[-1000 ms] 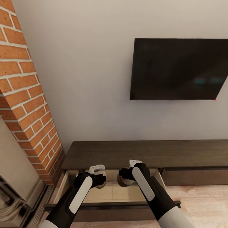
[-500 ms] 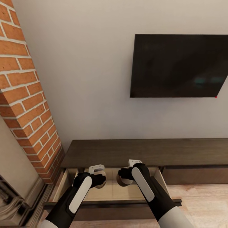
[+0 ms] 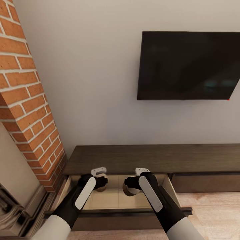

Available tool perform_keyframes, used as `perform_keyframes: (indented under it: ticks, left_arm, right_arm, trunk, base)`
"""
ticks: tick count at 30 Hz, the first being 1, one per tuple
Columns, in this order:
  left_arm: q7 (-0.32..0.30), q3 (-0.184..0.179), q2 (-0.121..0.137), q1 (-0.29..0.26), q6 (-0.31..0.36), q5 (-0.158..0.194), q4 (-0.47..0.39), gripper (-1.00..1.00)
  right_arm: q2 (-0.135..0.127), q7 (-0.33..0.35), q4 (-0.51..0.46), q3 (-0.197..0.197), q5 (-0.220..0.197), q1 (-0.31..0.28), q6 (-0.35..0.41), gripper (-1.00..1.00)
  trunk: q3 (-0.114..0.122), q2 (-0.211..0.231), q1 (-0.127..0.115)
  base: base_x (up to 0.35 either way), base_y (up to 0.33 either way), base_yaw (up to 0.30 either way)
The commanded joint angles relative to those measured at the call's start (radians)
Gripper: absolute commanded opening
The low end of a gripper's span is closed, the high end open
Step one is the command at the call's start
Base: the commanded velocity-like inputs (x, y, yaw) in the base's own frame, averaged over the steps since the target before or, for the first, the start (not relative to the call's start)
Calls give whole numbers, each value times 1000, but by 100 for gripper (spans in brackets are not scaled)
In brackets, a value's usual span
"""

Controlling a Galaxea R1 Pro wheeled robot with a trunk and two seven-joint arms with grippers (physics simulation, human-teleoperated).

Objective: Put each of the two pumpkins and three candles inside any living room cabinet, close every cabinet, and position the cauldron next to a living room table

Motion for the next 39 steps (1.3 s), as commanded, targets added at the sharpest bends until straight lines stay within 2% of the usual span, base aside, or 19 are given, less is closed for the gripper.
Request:
perform_keyframes:
  ticks: [1, 7, 27, 33, 39]
  left_arm:
    - [8, -1, -2, -7, -20, 13, 23, -100]
    - [4, -3, -8, -23, -52, 15, 66, -100]
    - [2, -6, -6, -24, -38, 16, 67, -100]
    - [1, -6, -8, -25, -37, 17, 64, -100]
    - [3, -6, -8, -24, -37, 17, 62, -100]
  right_arm:
    - [0, -10, -1, 1, -10, -1, 0, -100]
    - [0, -10, 3, 1, -9, -1, 0, -100]
    - [0, -10, 11, 1, -7, -1, -31, -100]
    - [0, -4, 16, 9, -8, -1, -128, -100]
    - [0, -2, 19, 15, -6, -1, -178, -100]
  trunk:
    - [-4, -8, 4]
    - [-23, -50, 27]
    - [-86, -190, 103]
    - [-104, -232, 126]
    - [-123, -274, 149]
  base:
    - [0, 0, 0]
    - [0, 0, 0]
    - [0, 0, 0]
    - [0, 0, 0]
    - [0, 0, 0]
